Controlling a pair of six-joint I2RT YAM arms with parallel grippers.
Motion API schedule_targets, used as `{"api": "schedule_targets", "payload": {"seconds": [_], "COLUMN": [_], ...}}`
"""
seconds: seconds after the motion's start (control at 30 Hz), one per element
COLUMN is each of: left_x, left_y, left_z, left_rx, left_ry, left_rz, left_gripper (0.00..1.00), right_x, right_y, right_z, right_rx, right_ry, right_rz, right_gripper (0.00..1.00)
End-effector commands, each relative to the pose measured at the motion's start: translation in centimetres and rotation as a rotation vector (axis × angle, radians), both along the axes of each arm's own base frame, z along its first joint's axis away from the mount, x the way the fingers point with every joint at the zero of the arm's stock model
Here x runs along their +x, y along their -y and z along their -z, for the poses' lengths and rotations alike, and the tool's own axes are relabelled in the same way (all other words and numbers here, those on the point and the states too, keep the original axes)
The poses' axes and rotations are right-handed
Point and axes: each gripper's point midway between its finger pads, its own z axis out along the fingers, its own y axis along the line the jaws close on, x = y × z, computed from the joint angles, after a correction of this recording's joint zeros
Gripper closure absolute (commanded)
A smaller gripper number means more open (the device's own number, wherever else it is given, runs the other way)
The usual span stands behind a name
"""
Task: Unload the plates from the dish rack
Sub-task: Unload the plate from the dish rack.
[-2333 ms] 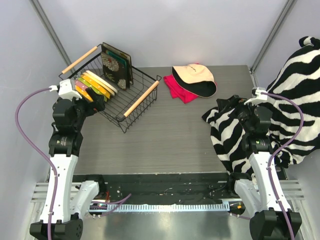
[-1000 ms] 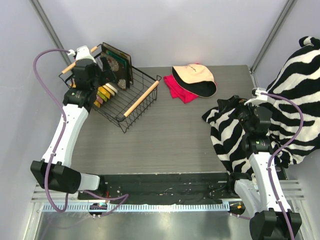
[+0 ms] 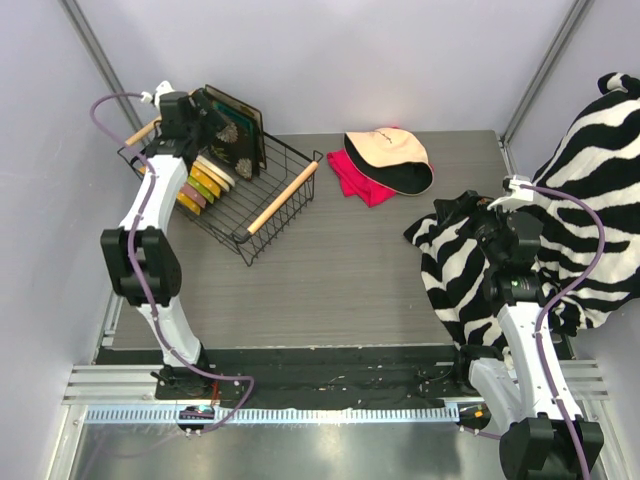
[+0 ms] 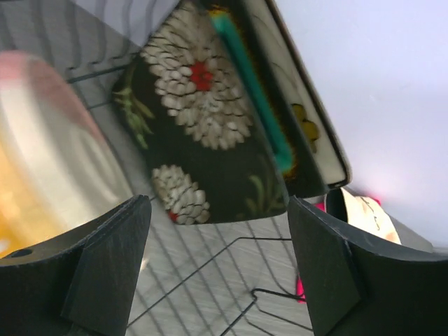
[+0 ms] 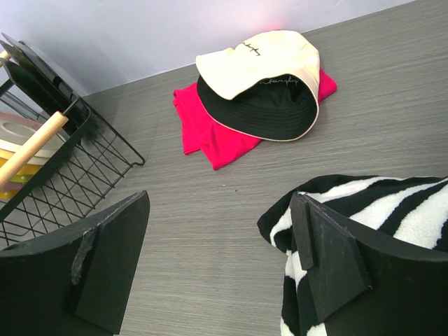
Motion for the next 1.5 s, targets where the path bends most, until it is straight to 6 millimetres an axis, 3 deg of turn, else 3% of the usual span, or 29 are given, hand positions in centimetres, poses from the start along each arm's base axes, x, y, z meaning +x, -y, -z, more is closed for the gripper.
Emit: {"api": "schedule_targets", "payload": {"seconds": [0.0,0.03,0.1,0.13,0.17,0.27,0.57,0.73,0.97,1.1,1.3,1.4,1.47], "left_x": [3.2,4.1,5.0,5.5,6.0,6.5,6.5,7.5,8.9,9.4,9.9,9.8,9.7], "left_y": [2.8,2.8,3.0,3.1,3.1,3.1,3.1,3.3,3.4,3.3,3.2,3.2,3.3], "left_z": [-3.8,-2.0,-2.3,-0.6,-1.4,-0.3,0.6,2.3,2.1,3.0,3.6,3.4,3.2], "left_rx": [0.019,0.025,0.032,0.033,0.040,0.043,0.022,0.011,-0.026,-0.041,-0.097,-0.104,-0.110], "left_ry": [0.106,0.071,0.067,0.029,0.045,0.013,0.026,-0.010,0.007,-0.013,-0.014,-0.009,-0.008], "left_rz": [0.053,0.053,0.063,0.067,0.073,0.075,0.057,0.073,0.078,0.080,0.092,0.093,0.092], "left_gripper": [0.18,0.19,0.25,0.26,0.28,0.33,0.35,0.36,0.36,0.38,0.53,0.70,0.76], "right_x": [0.2,0.3,0.3,0.3,0.3,0.4,0.6,0.4,0.5,0.5,0.4,0.4,0.4], "right_y": [0.0,0.0,0.0,0.0,0.0,0.0,-0.2,-0.2,-0.3,-0.4,-0.5,-0.6,-0.6], "right_z": [-1.4,-1.4,-1.3,-1.3,-1.3,-1.3,-1.0,-1.1,-1.0,-1.0,-1.1,-1.1,-1.0], "right_rx": [0.003,0.003,0.002,0.004,0.004,0.004,0.011,0.011,0.012,0.014,0.015,0.017,0.018], "right_ry": [0.049,0.047,0.046,0.044,0.046,0.044,0.036,0.039,0.037,0.037,0.040,0.041,0.041], "right_rz": [0.002,0.002,-0.001,0.000,-0.001,-0.003,-0.010,-0.011,-0.017,-0.020,-0.026,-0.031,-0.031], "right_gripper": [0.10,0.10,0.10,0.10,0.10,0.10,0.10,0.10,0.10,0.10,0.10,0.10,0.10]}}
